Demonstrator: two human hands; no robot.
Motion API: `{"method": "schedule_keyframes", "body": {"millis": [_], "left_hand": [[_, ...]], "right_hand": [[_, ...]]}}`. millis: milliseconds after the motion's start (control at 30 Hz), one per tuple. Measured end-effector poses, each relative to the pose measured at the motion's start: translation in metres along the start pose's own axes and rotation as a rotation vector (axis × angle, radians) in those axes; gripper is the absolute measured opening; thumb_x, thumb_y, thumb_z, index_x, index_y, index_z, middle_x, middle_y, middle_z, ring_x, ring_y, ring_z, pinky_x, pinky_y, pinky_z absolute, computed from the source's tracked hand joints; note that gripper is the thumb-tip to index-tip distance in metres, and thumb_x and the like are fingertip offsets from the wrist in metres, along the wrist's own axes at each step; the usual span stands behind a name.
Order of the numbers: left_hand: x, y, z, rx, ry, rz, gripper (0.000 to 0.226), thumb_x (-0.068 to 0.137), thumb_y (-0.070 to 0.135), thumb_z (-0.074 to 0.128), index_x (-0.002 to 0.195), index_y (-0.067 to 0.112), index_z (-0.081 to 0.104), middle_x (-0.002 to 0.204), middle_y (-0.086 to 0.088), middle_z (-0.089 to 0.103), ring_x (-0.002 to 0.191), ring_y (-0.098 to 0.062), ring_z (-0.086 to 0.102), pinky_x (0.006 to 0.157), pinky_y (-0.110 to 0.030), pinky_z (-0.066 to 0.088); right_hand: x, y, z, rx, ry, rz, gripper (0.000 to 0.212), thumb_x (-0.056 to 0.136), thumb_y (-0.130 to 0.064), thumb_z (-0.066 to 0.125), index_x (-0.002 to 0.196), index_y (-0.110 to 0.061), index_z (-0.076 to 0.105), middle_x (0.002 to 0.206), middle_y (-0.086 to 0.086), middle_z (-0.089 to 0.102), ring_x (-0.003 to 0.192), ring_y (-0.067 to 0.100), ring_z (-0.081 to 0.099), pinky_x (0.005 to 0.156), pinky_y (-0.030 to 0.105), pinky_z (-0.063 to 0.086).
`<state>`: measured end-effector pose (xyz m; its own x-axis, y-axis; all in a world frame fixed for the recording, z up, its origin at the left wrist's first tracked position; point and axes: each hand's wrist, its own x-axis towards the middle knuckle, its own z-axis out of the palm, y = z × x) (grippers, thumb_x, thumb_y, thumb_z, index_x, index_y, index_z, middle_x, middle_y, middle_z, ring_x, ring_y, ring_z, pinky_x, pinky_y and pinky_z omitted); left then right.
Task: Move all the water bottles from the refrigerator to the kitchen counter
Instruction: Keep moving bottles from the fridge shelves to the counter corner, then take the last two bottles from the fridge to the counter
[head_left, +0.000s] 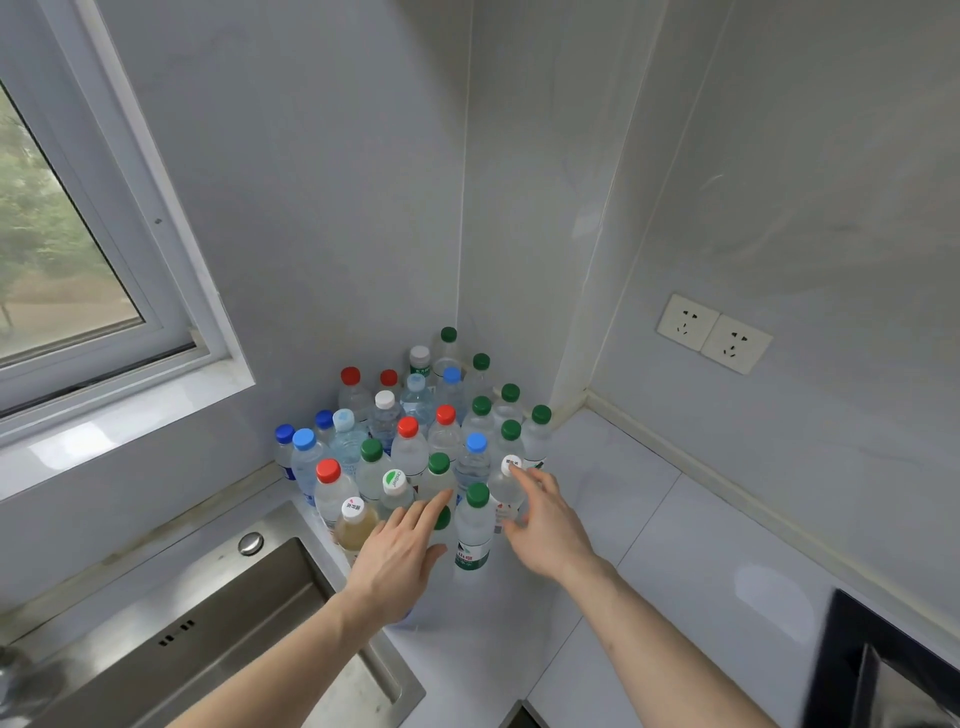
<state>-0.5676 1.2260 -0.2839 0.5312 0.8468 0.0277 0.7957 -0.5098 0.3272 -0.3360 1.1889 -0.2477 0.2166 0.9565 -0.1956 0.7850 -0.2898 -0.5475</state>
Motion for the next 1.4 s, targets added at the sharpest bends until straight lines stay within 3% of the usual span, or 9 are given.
{"method": "schedule_keyframes", "body": {"millis": [133, 333, 500, 567, 667, 900, 1000, 1100, 1400], "left_hand": [[-0.004, -0.004, -0.002, 0.009, 0.009, 0.036, 0.071, 0.102, 0.047, 0.049, 0.163, 0.029, 0.015, 0.140, 0.004, 0.054, 0.121, -0.021, 0.057, 0.095, -0.035, 0.053], [-0.006, 0.006, -0.012, 0.021, -0.031, -0.008, 0.078, 0.102, 0.050, 0.048, 0.164, 0.029, 0.005, 0.151, 0.002, 0.040, 0.128, -0.021, 0.049, 0.105, -0.034, 0.046], [-0.024, 0.036, -0.037, -0.078, -0.034, -0.113, 0.059, 0.100, 0.050, 0.053, 0.152, 0.029, 0.037, 0.153, 0.004, 0.041, 0.129, -0.022, 0.048, 0.108, -0.033, 0.044], [-0.033, 0.048, -0.050, -0.096, -0.022, -0.102, 0.053, 0.100, 0.048, 0.055, 0.148, 0.030, 0.044, 0.152, 0.004, 0.043, 0.130, -0.024, 0.048, 0.109, -0.035, 0.043], [-0.038, 0.080, -0.070, -0.082, -0.001, -0.019, 0.049, 0.099, 0.046, 0.057, 0.146, 0.032, 0.047, 0.153, 0.005, 0.042, 0.136, -0.024, 0.044, 0.112, -0.038, 0.041], [-0.033, 0.194, -0.081, -0.159, -0.081, 0.337, 0.040, 0.101, 0.039, 0.057, 0.141, 0.039, 0.051, 0.155, 0.013, 0.037, 0.141, -0.018, 0.038, 0.115, -0.033, 0.034], [-0.047, 0.246, -0.070, -0.198, -0.136, 0.448, 0.039, 0.100, 0.037, 0.058, 0.139, 0.039, 0.053, 0.153, 0.016, 0.038, 0.134, -0.015, 0.044, 0.108, -0.027, 0.037], [-0.077, 0.306, -0.055, -0.226, -0.217, 0.567, 0.037, 0.100, 0.038, 0.058, 0.137, 0.041, 0.055, 0.150, 0.020, 0.040, 0.123, -0.015, 0.054, 0.103, -0.027, 0.040], [-0.195, 0.447, -0.027, -0.288, -0.374, 0.931, 0.035, 0.098, 0.037, 0.061, 0.133, 0.040, 0.059, 0.134, 0.032, 0.041, 0.124, -0.005, 0.050, 0.107, -0.026, 0.041]], "right_hand": [[-0.009, -0.003, 0.008, 0.053, 0.003, 0.013, 0.074, 0.097, -0.033, 0.064, 0.161, -0.037, 0.027, 0.161, -0.016, 0.024, 0.111, 0.019, 0.067, 0.100, 0.037, 0.052], [-0.040, -0.005, -0.002, 0.217, 0.014, 0.014, 0.071, 0.097, -0.031, 0.066, 0.159, -0.038, 0.032, 0.155, -0.019, 0.030, 0.098, 0.007, 0.068, 0.096, 0.029, 0.054], [-0.095, 0.012, -0.030, 0.338, 0.012, 0.033, 0.065, 0.098, -0.036, 0.066, 0.155, -0.044, 0.036, 0.142, -0.028, 0.034, 0.113, 0.000, 0.061, 0.091, 0.020, 0.052], [-0.116, 0.021, -0.040, 0.340, 0.033, 0.043, 0.062, 0.099, -0.037, 0.066, 0.153, -0.044, 0.038, 0.145, -0.026, 0.036, 0.118, 0.000, 0.058, 0.095, 0.023, 0.053], [-0.153, 0.040, -0.057, 0.358, 0.084, 0.080, 0.061, 0.099, -0.038, 0.066, 0.154, -0.042, 0.040, 0.148, -0.025, 0.038, 0.125, 0.001, 0.054, 0.105, 0.030, 0.051], [-0.260, 0.084, -0.092, 0.394, 0.266, 0.206, 0.061, 0.099, -0.043, 0.065, 0.153, -0.047, 0.038, 0.149, -0.028, 0.037, 0.133, -0.003, 0.047, 0.114, 0.027, 0.043], [-0.314, 0.102, -0.102, 0.400, 0.351, 0.280, 0.061, 0.099, -0.045, 0.064, 0.153, -0.049, 0.037, 0.149, -0.035, 0.035, 0.137, -0.007, 0.041, 0.118, 0.027, 0.039], [-0.387, 0.119, -0.111, 0.421, 0.465, 0.380, 0.062, 0.098, -0.045, 0.065, 0.153, -0.049, 0.037, 0.152, -0.036, 0.035, 0.140, -0.008, 0.039, 0.119, 0.028, 0.038], [-0.594, 0.152, -0.106, 0.444, 0.736, 0.621, 0.058, 0.097, -0.042, 0.068, 0.149, -0.051, 0.044, 0.145, -0.040, 0.039, 0.134, -0.014, 0.041, 0.116, 0.023, 0.039]]}}
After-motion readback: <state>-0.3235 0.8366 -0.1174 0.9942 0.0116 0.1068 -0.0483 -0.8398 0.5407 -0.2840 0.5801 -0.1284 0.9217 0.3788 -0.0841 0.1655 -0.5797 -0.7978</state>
